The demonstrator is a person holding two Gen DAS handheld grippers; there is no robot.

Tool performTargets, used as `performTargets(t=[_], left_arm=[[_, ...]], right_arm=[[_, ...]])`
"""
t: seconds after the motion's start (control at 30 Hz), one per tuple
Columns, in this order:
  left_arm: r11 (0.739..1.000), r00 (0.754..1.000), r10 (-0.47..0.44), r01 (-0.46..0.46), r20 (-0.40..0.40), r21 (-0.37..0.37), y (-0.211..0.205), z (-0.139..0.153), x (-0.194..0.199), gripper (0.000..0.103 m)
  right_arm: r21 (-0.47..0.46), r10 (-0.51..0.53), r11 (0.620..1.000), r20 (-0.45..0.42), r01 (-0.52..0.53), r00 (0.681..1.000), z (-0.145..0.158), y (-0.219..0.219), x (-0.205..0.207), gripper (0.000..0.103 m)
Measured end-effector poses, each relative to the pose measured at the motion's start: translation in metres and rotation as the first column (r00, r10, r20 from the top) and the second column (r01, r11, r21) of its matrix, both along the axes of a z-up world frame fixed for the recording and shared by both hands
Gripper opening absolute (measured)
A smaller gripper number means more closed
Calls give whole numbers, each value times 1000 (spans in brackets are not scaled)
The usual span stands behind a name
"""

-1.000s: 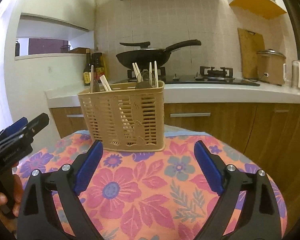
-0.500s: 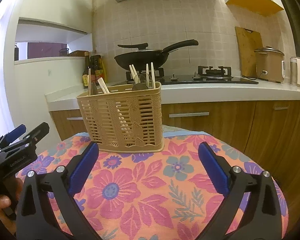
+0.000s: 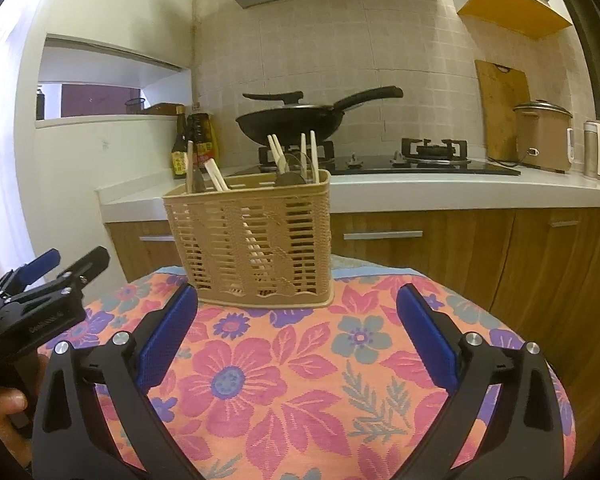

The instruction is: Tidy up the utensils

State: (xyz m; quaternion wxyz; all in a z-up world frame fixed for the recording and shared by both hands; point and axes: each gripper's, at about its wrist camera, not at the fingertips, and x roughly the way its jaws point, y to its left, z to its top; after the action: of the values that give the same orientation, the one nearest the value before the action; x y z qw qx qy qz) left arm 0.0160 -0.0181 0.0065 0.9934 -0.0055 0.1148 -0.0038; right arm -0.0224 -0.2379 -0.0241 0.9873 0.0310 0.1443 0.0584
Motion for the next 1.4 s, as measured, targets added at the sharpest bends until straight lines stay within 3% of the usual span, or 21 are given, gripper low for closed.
performTargets(t=[1.07, 1.4], left_arm=[[999, 1000, -16, 16, -2, 34, -7, -1, -2, 95], [997, 1000, -16, 14, 14, 79, -15, -2, -6, 95]], right_arm=[[-16, -27, 1000, 8, 27, 1000, 2, 2, -1, 95], [-17, -31, 999, 3, 31, 1000, 1, 1, 0, 95]])
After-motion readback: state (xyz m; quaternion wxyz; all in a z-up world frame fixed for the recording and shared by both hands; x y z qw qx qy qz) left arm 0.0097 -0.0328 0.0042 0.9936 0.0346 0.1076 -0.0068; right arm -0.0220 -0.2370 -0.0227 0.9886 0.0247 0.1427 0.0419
